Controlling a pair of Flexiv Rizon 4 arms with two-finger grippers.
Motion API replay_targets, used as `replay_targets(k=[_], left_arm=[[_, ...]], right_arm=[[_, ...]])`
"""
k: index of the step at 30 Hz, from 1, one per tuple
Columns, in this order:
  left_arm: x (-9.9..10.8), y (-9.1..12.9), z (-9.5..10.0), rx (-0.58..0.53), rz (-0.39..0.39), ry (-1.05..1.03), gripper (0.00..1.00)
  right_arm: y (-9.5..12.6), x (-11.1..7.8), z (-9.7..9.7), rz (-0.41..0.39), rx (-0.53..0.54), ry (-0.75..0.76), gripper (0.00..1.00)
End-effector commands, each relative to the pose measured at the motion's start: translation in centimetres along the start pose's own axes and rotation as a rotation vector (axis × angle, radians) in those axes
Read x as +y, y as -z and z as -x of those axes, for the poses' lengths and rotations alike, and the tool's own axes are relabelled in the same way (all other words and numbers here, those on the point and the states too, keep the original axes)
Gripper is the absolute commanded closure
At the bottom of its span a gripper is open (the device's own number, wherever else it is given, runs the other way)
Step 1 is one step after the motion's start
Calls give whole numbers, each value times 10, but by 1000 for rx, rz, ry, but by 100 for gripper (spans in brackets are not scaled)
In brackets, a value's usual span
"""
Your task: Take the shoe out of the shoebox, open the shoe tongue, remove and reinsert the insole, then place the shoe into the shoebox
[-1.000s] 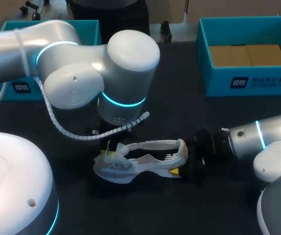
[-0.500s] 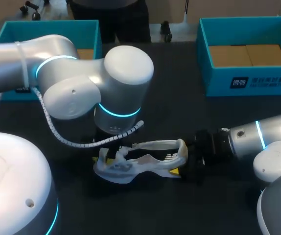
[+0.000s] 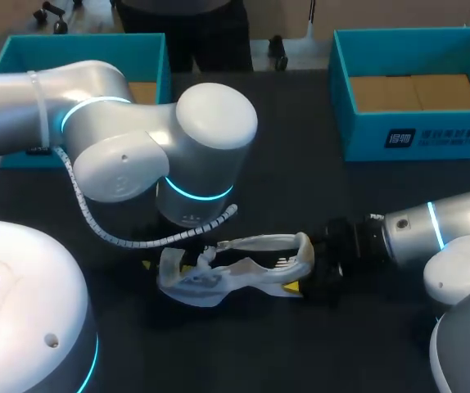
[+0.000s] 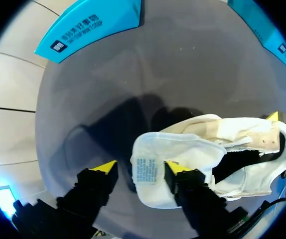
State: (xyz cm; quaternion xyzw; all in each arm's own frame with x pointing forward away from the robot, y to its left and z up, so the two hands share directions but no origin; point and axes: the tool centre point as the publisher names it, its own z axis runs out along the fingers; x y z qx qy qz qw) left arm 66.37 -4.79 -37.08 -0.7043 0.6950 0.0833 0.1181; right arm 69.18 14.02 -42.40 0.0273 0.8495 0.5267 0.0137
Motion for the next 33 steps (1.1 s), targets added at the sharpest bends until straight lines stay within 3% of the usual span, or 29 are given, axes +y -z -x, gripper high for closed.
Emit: replay_targets(k=[1, 7, 13, 21, 28, 33], left_arm=[[6, 11, 7, -5, -75, -9, 5], [3, 26, 6, 16, -130, -40, 2], [1, 43, 0, 19, -239, -73, 0], [-12, 65, -1, 79, -298, -99, 0], [-33, 89, -1, 213, -387, -192, 0], [-44, 104, -2, 351, -436, -410, 0]], right_arm=[[-4, -2, 0, -1, -3, 1, 100], [-4, -2, 0, -1, -3, 1, 100], [-4, -2, 0, -1, -3, 1, 100], [-4, -2, 0, -1, -3, 1, 100], [-4, -2, 0, -1, -3, 1, 100], [-4, -2, 0, -1, -3, 1, 100]])
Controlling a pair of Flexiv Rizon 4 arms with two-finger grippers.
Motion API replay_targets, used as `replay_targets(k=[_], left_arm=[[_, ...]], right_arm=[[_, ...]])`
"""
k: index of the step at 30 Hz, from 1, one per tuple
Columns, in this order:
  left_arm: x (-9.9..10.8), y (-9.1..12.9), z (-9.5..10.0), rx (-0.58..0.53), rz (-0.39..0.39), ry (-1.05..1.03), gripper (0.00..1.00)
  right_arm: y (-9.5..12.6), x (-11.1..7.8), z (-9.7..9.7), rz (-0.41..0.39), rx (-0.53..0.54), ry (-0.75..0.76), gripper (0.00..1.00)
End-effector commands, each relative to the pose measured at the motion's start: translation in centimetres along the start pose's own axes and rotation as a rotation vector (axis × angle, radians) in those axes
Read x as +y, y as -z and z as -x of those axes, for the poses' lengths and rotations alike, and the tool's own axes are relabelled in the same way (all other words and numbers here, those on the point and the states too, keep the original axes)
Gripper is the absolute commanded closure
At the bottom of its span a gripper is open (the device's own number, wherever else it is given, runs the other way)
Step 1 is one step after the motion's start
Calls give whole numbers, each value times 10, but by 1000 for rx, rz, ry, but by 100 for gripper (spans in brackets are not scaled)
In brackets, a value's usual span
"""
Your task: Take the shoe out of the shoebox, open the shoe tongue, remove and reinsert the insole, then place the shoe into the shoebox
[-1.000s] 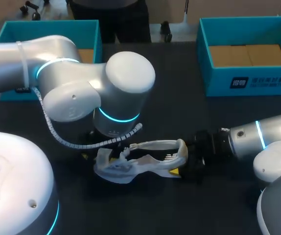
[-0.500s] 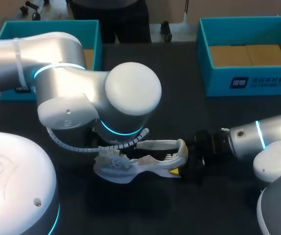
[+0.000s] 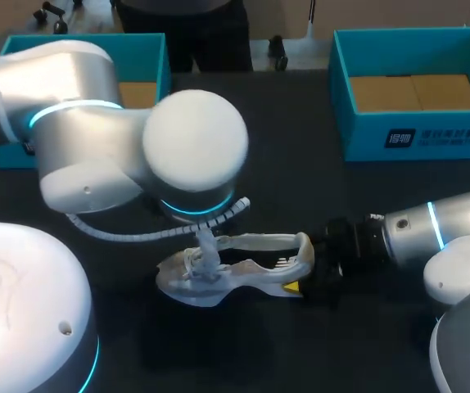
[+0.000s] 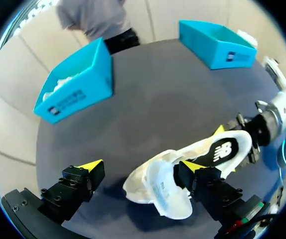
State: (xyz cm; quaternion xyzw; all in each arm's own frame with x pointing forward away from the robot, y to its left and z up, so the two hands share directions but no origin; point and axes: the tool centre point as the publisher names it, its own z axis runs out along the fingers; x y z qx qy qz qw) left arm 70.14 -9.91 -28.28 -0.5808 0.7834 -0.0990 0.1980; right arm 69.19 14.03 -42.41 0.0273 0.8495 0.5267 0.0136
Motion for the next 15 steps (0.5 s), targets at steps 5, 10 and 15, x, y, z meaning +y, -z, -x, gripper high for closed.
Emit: replay_targets(k=[5, 10, 15], left_arm=[[-8, 17, 20, 359, -67, -302, 0], [-10, 24, 13, 464, -48, -499, 0], [-9, 33, 3, 532, 21, -678, 3]], right_arm=[[-4, -2, 0, -1, -3, 1, 100], [-4, -2, 0, -1, -3, 1, 100], [-4, -2, 0, -1, -3, 1, 100]])
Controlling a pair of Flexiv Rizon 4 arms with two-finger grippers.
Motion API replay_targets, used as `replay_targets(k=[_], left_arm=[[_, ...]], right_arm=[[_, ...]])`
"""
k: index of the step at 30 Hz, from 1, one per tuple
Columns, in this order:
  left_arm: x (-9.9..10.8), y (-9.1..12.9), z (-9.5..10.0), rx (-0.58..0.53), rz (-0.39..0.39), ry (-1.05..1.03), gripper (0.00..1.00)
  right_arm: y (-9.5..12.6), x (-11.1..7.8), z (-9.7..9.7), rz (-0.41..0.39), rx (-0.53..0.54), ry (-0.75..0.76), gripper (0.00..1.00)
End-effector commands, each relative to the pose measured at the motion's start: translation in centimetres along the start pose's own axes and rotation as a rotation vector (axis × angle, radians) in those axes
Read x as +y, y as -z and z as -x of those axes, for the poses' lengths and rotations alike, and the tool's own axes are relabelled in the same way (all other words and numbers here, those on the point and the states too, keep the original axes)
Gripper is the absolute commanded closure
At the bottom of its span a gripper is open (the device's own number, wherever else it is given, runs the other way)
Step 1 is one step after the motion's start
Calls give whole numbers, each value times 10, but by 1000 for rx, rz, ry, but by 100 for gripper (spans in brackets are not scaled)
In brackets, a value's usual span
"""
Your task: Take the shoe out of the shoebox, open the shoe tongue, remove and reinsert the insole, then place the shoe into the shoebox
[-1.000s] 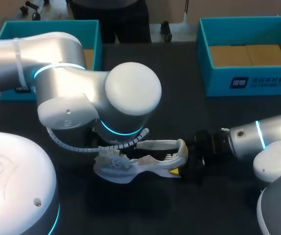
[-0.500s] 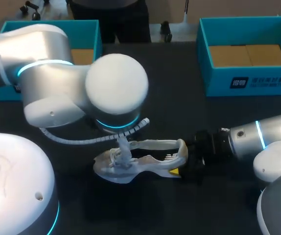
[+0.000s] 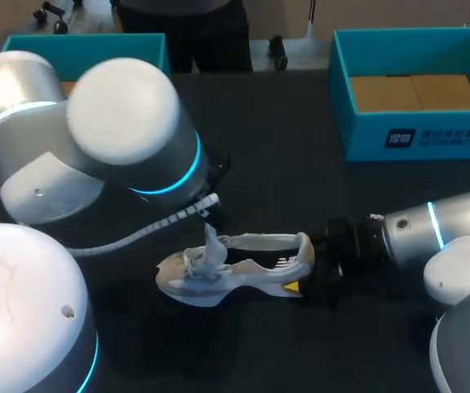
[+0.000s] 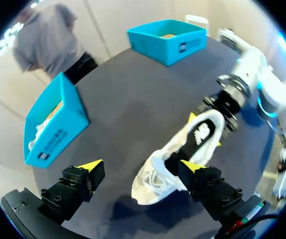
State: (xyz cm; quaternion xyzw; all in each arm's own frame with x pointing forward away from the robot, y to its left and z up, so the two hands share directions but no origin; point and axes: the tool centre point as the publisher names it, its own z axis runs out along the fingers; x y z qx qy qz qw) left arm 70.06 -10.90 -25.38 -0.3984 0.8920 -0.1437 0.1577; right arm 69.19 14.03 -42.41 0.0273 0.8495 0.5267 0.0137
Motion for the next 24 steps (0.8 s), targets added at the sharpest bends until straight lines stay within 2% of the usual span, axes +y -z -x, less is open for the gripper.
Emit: replay_targets(k=[1, 2, 4, 6, 10, 11, 12, 24], left_arm=[[5, 9, 2, 363, 57, -290, 15], [5, 10, -1, 385, 82, -327, 33], [4, 13, -6, 394, 109, -384, 52], [4, 16, -10, 408, 139, -436, 58], [2, 22, -18, 431, 186, -529, 83], [3, 24, -20, 444, 191, -556, 96], [2, 25, -21, 456, 197, -570, 100], [-10, 28, -48, 540, 224, -710, 100]], right_arm=[[-4, -2, 0, -1, -3, 1, 100], [-4, -2, 0, -1, -3, 1, 100], [-4, -2, 0, -1, -3, 1, 100], [-4, -2, 0, -1, -3, 1, 100], [-4, -2, 0, -1, -3, 1, 100], [-4, -2, 0, -1, -3, 1, 100], [-4, -2, 0, -1, -3, 1, 100], [-4, -2, 0, -1, -3, 1, 100]])
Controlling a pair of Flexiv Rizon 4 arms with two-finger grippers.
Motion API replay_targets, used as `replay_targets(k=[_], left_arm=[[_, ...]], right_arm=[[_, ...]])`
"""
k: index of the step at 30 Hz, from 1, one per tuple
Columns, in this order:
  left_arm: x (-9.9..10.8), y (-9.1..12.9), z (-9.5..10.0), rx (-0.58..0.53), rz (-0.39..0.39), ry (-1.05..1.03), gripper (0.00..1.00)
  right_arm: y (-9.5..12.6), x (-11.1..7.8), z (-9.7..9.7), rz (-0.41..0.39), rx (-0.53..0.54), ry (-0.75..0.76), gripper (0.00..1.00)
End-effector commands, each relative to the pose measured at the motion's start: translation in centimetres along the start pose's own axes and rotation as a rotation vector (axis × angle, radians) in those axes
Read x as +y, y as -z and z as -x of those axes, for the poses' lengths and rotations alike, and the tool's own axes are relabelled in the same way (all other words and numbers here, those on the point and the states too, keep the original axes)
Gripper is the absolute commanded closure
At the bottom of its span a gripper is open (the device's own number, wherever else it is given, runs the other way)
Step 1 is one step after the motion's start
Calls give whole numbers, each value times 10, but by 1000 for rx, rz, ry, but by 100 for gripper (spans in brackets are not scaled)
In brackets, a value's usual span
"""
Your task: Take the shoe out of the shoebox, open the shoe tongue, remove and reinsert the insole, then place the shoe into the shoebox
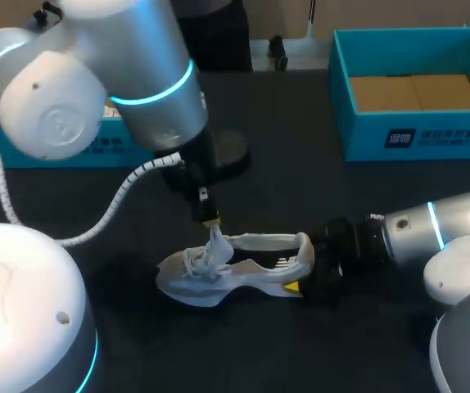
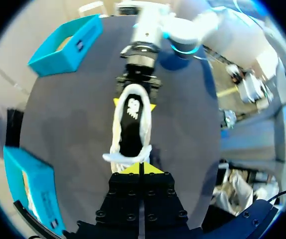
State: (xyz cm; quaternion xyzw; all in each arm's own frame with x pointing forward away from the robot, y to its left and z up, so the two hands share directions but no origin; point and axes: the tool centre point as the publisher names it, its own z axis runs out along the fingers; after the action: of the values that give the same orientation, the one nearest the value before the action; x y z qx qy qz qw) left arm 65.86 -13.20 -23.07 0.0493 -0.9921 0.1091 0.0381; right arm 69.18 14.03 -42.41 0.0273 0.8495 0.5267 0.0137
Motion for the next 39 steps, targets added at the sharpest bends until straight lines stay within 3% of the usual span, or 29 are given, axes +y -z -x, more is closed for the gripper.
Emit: replay_targets(k=[1, 14, 19, 26, 39], left_arm=[[-20, -5, 4, 117, 56, -45, 100], [-34, -28, -8, 169, 17, -294, 100], [-38, -42, -7, 191, -35, -295, 100], [-48, -74, -4, 180, -18, -258, 100], [-62, -109, 6, 184, 25, -263, 100]], right_arm=[[-4, -2, 0, -1, -3, 1, 100], [-4, -2, 0, -1, -3, 1, 100], [-4, -2, 0, -1, -3, 1, 100], [-4, -2, 0, -1, -3, 1, 100], [-4, -2, 0, -1, -3, 1, 100]])
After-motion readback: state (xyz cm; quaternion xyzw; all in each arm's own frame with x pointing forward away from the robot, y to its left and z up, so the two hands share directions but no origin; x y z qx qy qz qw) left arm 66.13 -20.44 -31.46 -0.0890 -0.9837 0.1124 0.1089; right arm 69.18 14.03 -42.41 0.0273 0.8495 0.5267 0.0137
